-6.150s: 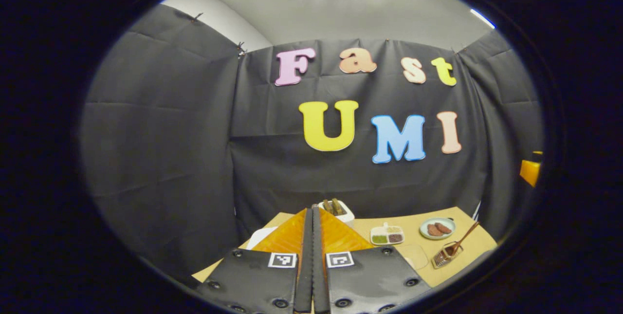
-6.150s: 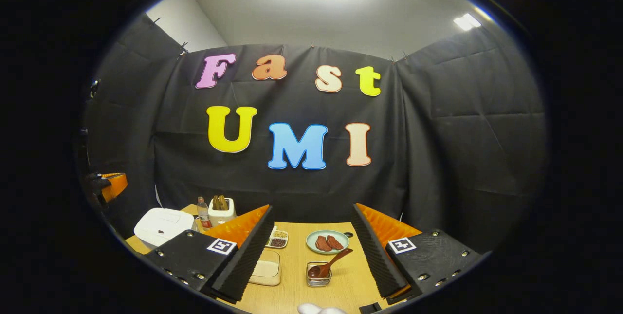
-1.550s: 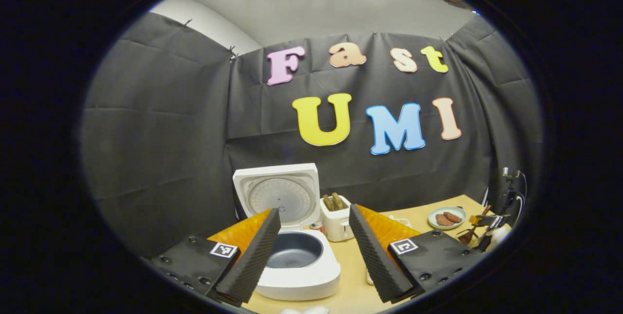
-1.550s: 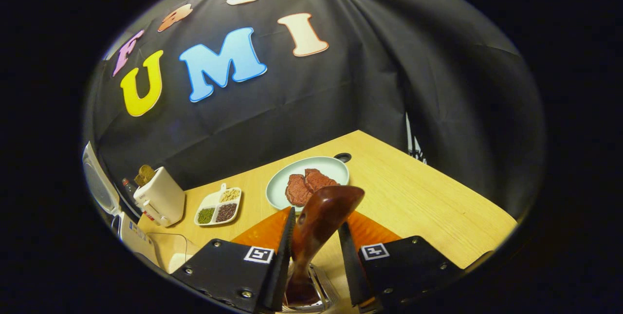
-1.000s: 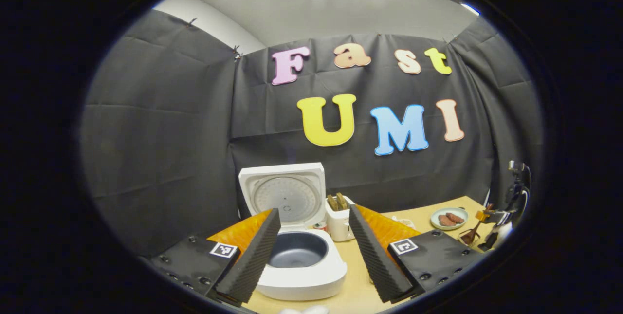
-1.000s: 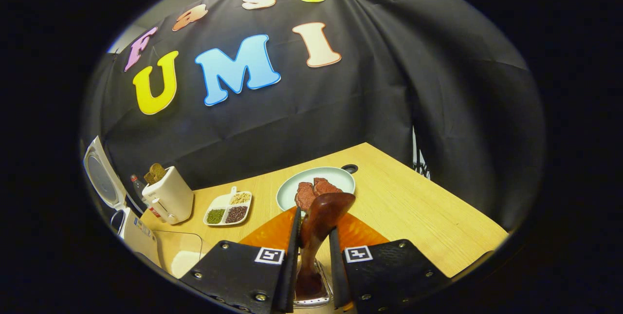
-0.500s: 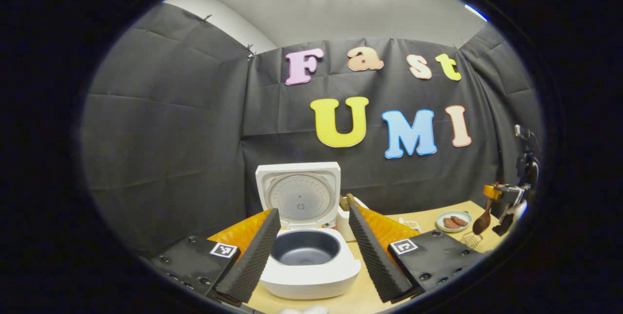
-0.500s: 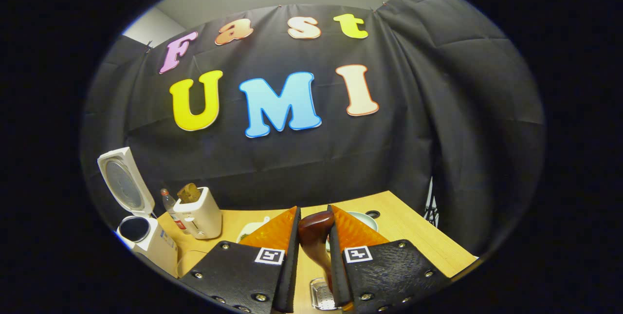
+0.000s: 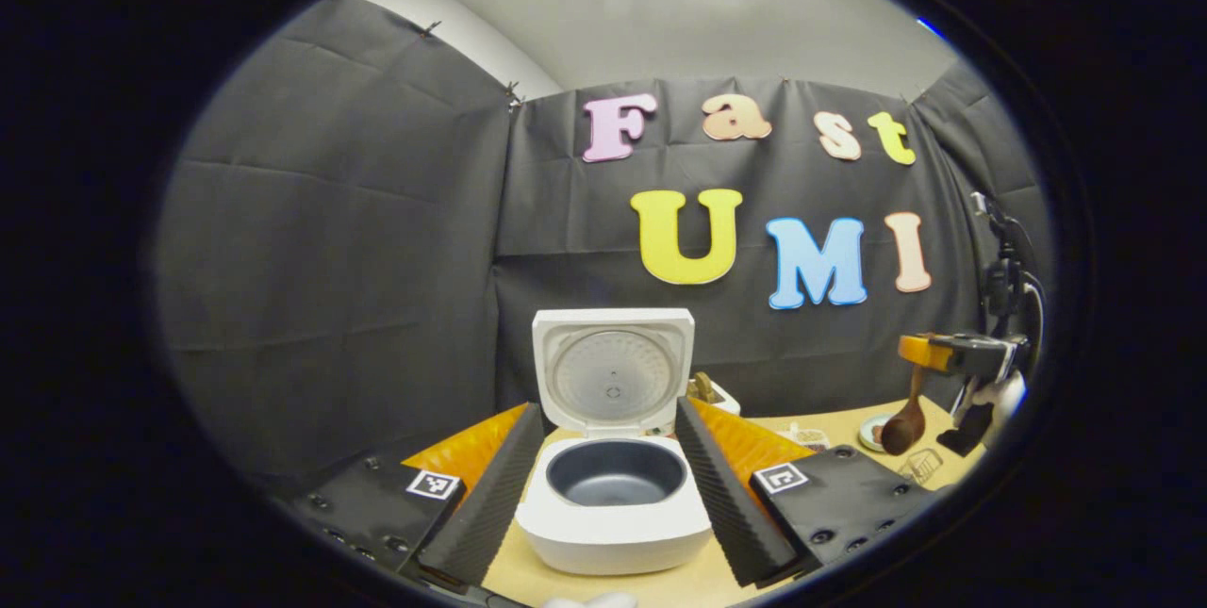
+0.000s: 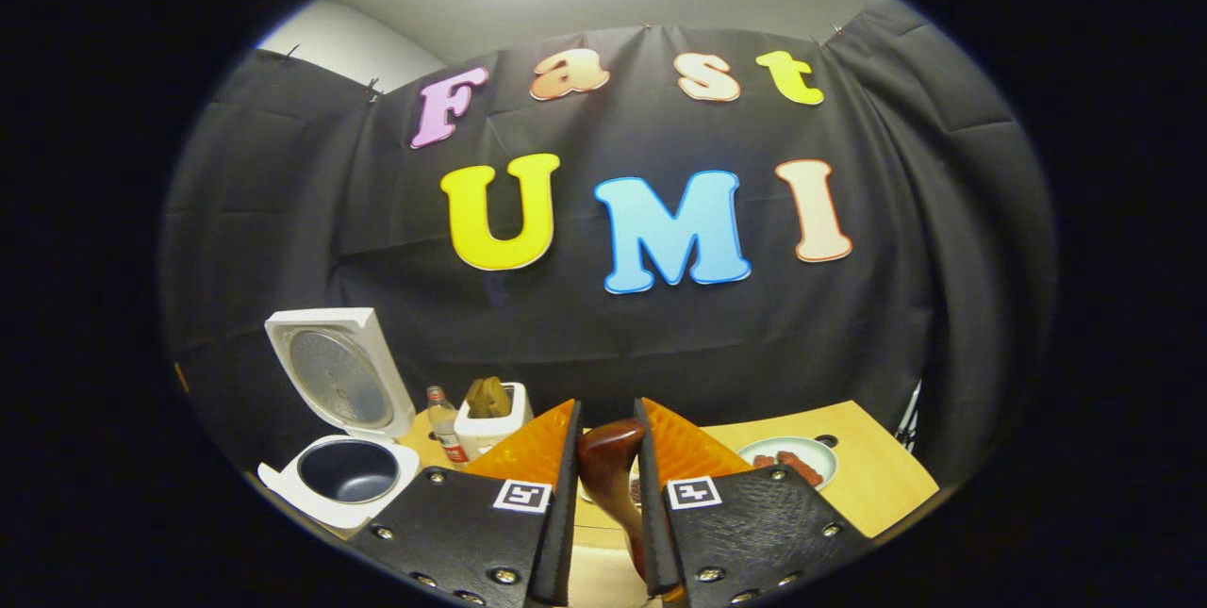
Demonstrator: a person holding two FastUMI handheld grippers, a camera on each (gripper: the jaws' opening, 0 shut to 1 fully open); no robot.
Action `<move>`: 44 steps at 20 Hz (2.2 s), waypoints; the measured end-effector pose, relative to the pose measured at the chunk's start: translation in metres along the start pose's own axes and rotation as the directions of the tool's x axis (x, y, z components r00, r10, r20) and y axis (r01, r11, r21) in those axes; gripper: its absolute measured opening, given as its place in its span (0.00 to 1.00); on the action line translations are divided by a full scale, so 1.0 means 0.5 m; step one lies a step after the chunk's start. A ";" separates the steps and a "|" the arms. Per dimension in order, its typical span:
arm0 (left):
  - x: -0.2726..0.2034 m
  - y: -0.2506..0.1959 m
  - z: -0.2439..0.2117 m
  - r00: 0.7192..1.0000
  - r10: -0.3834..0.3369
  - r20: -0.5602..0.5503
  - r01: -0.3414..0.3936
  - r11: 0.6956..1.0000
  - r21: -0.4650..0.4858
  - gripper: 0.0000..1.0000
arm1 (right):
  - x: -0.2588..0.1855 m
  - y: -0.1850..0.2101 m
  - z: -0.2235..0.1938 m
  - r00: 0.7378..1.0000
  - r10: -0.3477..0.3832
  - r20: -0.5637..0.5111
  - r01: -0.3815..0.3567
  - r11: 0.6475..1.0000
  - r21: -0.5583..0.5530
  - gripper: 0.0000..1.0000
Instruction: Close the left gripper, press the button to open the rice cooker; take a wooden spoon from the chopstick holder with the right hand, scoop a spoonful of rice and pour it into the rice cooker, then put the wooden spoon back into the chopstick holder.
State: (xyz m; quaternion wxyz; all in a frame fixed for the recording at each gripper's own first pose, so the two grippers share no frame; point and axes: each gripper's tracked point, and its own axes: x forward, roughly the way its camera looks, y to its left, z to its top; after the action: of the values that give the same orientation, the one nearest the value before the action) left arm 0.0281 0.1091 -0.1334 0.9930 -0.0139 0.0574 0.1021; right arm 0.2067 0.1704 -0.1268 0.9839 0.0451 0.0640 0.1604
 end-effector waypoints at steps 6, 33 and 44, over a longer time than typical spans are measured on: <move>-0.008 0.028 -0.026 0.999 0.025 -0.025 -0.025 1.000 0.010 0.99 | 0.020 0.041 -0.097 0.998 0.034 -0.044 -0.033 0.999 0.008 0.31; 0.014 0.023 -0.074 0.998 0.025 -0.059 -0.024 0.999 0.028 0.99 | 0.054 -0.052 -0.266 0.982 -0.108 -0.153 0.086 0.985 -0.147 0.31; 0.014 0.040 -0.085 0.997 0.041 -0.063 -0.039 0.999 0.029 0.99 | 0.039 -0.009 -0.355 0.963 -0.019 -0.270 0.042 0.996 0.081 0.29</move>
State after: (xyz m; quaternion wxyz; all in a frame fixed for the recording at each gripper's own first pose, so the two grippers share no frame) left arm 0.0263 0.1284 -0.1767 0.9886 -0.0021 0.0904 0.1206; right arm 0.2013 0.1847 -0.3048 0.9657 0.0641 0.2044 0.1471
